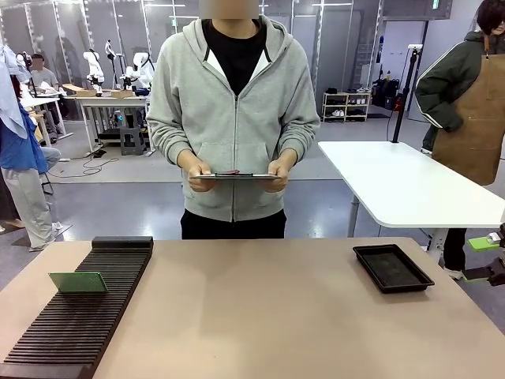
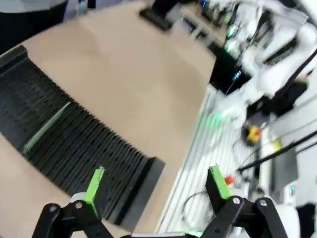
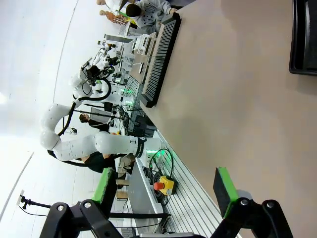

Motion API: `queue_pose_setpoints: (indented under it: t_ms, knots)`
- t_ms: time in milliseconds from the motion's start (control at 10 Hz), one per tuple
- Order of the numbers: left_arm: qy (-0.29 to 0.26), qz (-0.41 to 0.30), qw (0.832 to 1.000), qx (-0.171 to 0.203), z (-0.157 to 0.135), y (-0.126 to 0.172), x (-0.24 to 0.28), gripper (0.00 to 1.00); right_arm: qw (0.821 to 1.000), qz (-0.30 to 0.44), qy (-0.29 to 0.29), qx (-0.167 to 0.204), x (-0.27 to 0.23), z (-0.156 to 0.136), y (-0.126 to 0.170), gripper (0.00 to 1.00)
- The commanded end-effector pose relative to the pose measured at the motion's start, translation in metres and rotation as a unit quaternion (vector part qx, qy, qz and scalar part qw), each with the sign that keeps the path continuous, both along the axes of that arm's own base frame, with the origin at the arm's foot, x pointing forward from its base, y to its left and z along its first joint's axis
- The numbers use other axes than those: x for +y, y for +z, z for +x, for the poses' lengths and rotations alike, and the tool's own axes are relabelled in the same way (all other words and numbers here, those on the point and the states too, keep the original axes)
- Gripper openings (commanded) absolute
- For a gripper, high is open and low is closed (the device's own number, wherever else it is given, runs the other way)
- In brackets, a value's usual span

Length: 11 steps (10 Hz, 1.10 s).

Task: Inspect the PCB.
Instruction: Pick up the Blank PCB and present it to the human.

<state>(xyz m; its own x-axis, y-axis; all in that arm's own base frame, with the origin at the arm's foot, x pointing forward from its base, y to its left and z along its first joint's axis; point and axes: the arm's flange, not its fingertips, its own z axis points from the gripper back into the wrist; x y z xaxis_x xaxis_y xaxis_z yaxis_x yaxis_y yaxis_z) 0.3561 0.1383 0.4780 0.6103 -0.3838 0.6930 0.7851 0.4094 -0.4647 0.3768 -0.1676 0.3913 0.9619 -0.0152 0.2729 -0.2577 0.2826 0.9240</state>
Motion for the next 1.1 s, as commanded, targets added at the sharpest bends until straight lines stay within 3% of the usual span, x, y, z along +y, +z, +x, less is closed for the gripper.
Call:
queue_pose_setpoints:
  t_ms: [0,100,200,300,400,500,600,800,900,1000]
  knots:
    - [-0.070,0.181,0.975,-0.107,0.003,0.001,-0.039,1.00,1.000,-0.002,0.002,0.000,0.000,0.001,0.001,1.00]
    - [-0.122,0.224,0.957,-0.135,0.006,0.004,-0.055,1.00,1.000,-0.002,0.002,0.000,0.000,0.001,0.001,1.00]
    - [-0.154,0.288,0.928,-0.177,0.011,0.004,-0.070,1.00,1.000,-0.002,0.002,0.000,0.000,0.001,0.001,1.00]
    - [-0.171,0.314,0.915,-0.188,0.016,0.001,-0.082,1.00,1.000,-0.002,0.002,0.000,0.000,0.001,0.001,1.00]
    - [-0.174,0.325,0.909,-0.193,0.019,-0.002,-0.090,1.00,1.000,-0.002,0.002,0.000,0.000,0.001,0.001,1.00]
    - [-0.171,0.293,0.920,-0.195,0.014,-0.001,-0.094,1.00,1.000,-0.002,0.002,0.000,0.000,0.001,0.001,1.00]
    - [-0.193,0.300,0.921,-0.153,0.023,0.016,-0.091,1.00,1.000,-0.002,0.002,0.000,0.000,0.001,0.001,1.00]
    - [-0.193,0.300,0.921,-0.153,0.023,0.016,-0.091,1.00,1.000,-0.002,0.002,0.000,0.000,0.001,0.001,1.00]
    - [-0.193,0.303,0.917,-0.172,0.023,0.010,-0.095,1.00,1.000,-0.002,0.002,0.000,0.000,0.001,0.001,1.00]
    - [-0.195,0.342,0.900,-0.186,0.045,0.011,-0.100,1.00,1.000,-0.002,0.002,0.000,0.000,0.001,0.001,1.00]
